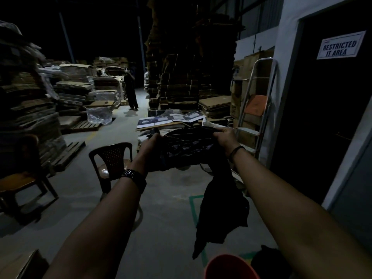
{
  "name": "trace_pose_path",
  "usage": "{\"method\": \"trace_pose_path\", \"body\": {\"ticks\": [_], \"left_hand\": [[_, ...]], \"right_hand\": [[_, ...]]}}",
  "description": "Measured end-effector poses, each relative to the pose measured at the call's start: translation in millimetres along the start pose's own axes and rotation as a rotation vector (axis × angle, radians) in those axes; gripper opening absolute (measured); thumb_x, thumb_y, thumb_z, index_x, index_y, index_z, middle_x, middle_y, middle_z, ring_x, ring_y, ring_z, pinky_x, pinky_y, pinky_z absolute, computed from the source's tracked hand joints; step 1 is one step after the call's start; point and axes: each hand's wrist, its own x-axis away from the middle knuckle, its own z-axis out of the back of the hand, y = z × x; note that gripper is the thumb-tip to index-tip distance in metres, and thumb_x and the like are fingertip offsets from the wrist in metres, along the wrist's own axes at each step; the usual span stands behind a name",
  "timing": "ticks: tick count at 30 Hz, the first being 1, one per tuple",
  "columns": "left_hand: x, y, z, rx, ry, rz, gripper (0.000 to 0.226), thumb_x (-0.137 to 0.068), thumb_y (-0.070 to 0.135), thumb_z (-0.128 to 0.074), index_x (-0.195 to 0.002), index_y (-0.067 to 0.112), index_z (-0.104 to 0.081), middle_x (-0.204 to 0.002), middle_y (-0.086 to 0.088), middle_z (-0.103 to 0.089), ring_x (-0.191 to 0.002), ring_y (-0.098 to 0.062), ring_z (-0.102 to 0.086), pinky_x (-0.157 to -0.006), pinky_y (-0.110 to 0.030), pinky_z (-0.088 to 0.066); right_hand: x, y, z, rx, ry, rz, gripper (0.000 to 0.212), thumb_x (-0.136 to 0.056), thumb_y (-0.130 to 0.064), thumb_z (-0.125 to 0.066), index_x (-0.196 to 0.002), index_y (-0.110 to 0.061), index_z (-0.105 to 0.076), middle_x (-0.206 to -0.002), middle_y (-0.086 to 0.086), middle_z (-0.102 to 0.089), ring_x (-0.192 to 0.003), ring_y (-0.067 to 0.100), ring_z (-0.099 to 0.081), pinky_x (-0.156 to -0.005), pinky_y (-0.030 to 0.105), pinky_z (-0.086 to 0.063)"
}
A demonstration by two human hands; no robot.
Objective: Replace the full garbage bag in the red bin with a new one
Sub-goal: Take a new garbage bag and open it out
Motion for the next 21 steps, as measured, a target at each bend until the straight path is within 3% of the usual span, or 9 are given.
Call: {"method": "trace_pose_path", "body": {"ticks": [2,4,6,8,13,18,21], "left_hand": [[7,3,1,-0.017,0.029,0.042,0.031,-0.073,0.033,-0.060,-0.092,0.010,-0.065,-0.092,-0.015,-0.064,-0.076,-0.028,-0.064,-0.075,-0.037,-0.050],[15,5,1,0.058,0.064,0.048,0.016,-0.086,0.022,-0.050,-0.087,0.007,-0.056,-0.075,-0.013,-0.063,-0.057,-0.025,-0.062,-0.060,-0.029,-0.051],[14,2,5,0.138,0.119,0.072,0.016,-0.093,0.016,-0.042,-0.088,0.005,-0.053,-0.070,-0.010,-0.060,-0.053,-0.024,-0.059,-0.052,-0.029,-0.052],[10,-3,13,0.172,0.187,0.089,0.016,-0.092,0.018,-0.042,-0.084,0.008,-0.051,-0.073,-0.009,-0.051,-0.054,-0.023,-0.051,-0.052,-0.030,-0.047],[-3,-13,25,0.342,0.246,0.093,0.028,-0.088,0.017,-0.040,-0.062,0.022,-0.034,-0.050,0.003,-0.033,-0.035,-0.012,-0.027,-0.042,-0.017,-0.026],[-12,-13,36,0.415,0.369,0.076,0.021,-0.083,0.014,-0.040,-0.065,0.021,-0.034,-0.051,0.002,-0.033,-0.032,-0.012,-0.027,-0.042,-0.014,-0.028],[-17,-15,48,0.546,0.516,0.073,0.031,-0.088,0.036,-0.038,-0.063,0.019,-0.043,-0.046,0.003,-0.040,-0.035,-0.014,-0.034,-0.047,-0.015,-0.035]], "right_hand": [[-1,-1,7,-0.008,0.042,-0.010,0.031,-0.086,0.003,-0.058,-0.116,0.004,-0.066,-0.097,0.015,-0.067,-0.083,0.028,-0.064,-0.080,0.037,-0.055],[-5,1,17,-0.026,0.099,-0.030,0.033,-0.084,0.002,-0.060,-0.117,0.003,-0.066,-0.101,0.019,-0.069,-0.088,0.031,-0.067,-0.087,0.043,-0.056],[-8,3,28,-0.009,0.144,-0.044,0.034,-0.085,0.000,-0.060,-0.119,0.001,-0.066,-0.103,0.018,-0.070,-0.092,0.032,-0.067,-0.090,0.046,-0.056],[-9,2,36,-0.003,0.173,-0.054,0.035,-0.087,0.000,-0.058,-0.121,0.000,-0.064,-0.101,0.017,-0.068,-0.089,0.029,-0.065,-0.088,0.046,-0.055],[-8,2,46,-0.026,0.224,-0.031,0.028,-0.086,0.002,-0.057,-0.112,0.002,-0.068,-0.096,0.015,-0.066,-0.082,0.027,-0.063,-0.085,0.044,-0.054],[-6,6,58,-0.019,0.260,-0.011,0.028,-0.079,-0.004,-0.070,-0.106,0.000,-0.072,-0.085,0.009,-0.069,-0.073,0.020,-0.064,-0.077,0.034,-0.054],[-8,8,66,0.008,0.276,-0.014,0.029,-0.077,-0.006,-0.070,-0.106,-0.003,-0.073,-0.092,0.009,-0.071,-0.073,0.018,-0.065,-0.073,0.030,-0.055]]}}
